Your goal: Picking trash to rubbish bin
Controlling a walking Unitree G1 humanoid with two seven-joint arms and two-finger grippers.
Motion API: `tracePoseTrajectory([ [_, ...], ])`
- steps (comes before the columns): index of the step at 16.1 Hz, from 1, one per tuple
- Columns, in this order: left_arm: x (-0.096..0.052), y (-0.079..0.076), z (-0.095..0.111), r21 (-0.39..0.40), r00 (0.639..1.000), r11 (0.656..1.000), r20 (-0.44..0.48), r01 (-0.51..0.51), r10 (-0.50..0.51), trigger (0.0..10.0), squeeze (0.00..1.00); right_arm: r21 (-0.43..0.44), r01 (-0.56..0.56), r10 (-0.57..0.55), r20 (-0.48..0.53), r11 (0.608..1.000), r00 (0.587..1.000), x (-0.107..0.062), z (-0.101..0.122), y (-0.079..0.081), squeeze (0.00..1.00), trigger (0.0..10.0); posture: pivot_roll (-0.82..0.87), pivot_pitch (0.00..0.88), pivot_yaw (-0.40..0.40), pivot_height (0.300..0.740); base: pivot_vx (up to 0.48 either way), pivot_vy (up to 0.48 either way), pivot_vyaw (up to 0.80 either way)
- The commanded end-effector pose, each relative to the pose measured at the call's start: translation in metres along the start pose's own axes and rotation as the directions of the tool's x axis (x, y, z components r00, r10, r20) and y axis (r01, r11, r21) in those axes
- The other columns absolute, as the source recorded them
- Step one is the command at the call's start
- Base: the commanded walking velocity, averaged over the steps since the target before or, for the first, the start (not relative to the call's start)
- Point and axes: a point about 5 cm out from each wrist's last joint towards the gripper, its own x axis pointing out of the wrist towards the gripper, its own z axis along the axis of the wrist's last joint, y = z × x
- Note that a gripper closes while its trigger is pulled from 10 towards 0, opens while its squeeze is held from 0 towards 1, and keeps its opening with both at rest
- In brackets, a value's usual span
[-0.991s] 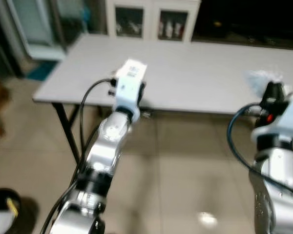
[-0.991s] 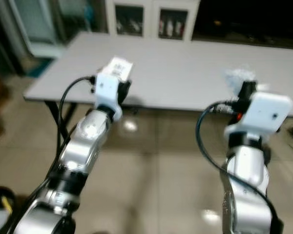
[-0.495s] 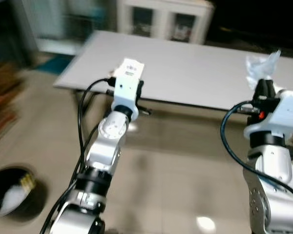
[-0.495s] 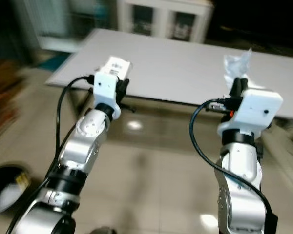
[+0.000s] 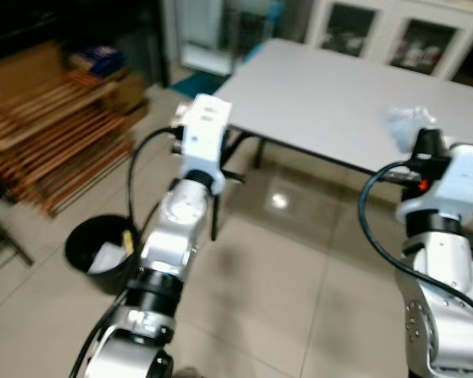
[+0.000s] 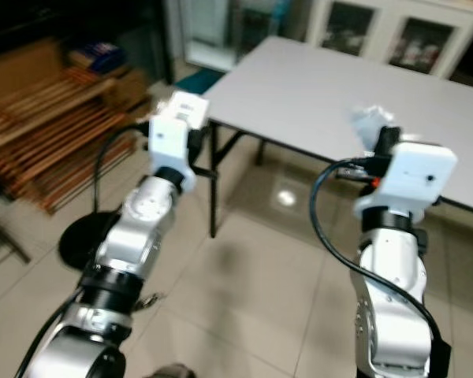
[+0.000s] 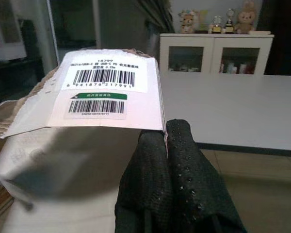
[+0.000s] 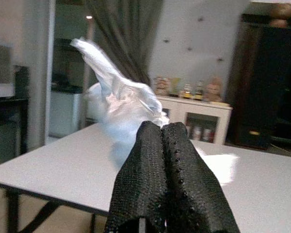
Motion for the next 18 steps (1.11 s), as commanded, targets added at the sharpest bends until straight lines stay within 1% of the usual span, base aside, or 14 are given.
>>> tracePoseTrajectory([
  [1, 0.002, 0.0048, 0.0045, 0.004, 1.0, 1.0, 0.012, -0.018, 0.018, 0.0, 0.0, 0.007, -0.006, 0.005, 0.018, 1.0, 1.0, 0.0012, 0.0032, 0.0016, 0.0, 0.0, 0.16, 0.042, -0.084, 0.74, 0.0, 0.0, 0.8],
  [11, 0.0015, 0.0071, -0.0008, -0.018, 0.999, 0.999, -0.021, -0.046, 0.045, 0.0, 0.0, 0.011, -0.018, 0.018, 0.016, 1.0, 1.0, 0.0043, 0.0026, 0.0022, 0.0, 0.0, 0.17, 0.046, -0.093, 0.74, 0.0, 0.0, 0.78],
  [14, 0.0019, 0.0084, -0.0007, -0.024, 0.998, 0.998, -0.024, -0.052, 0.052, 0.0, 0.0, 0.023, -0.015, 0.015, 0.015, 1.0, 1.0, 0.0047, 0.0021, 0.0025, 0.0, 0.0, 0.17, 0.049, -0.092, 0.74, 0.0, 0.0, 0.0],
  [16, 0.0019, 0.0085, -0.0007, -0.031, 0.998, 0.998, -0.026, -0.056, 0.055, 0.0, 0.0, 0.015, -0.019, 0.018, 0.012, 1.0, 1.0, 0.0047, 0.0014, 0.0032, 0.0, 0.0, 0.17, 0.05, -0.092, 0.74, 0.0, 0.0, 0.0],
  [18, 0.0024, 0.0072, -0.0007, -0.031, 0.998, 0.998, -0.028, -0.055, 0.054, 0.0, 0.0, 0.01, -0.02, 0.02, 0.009, 1.0, 1.0, 0.0055, 0.0007, 0.0041, 0.0, 0.0, 0.16, 0.051, -0.094, 0.74, 0.0, 0.0, 0.8],
])
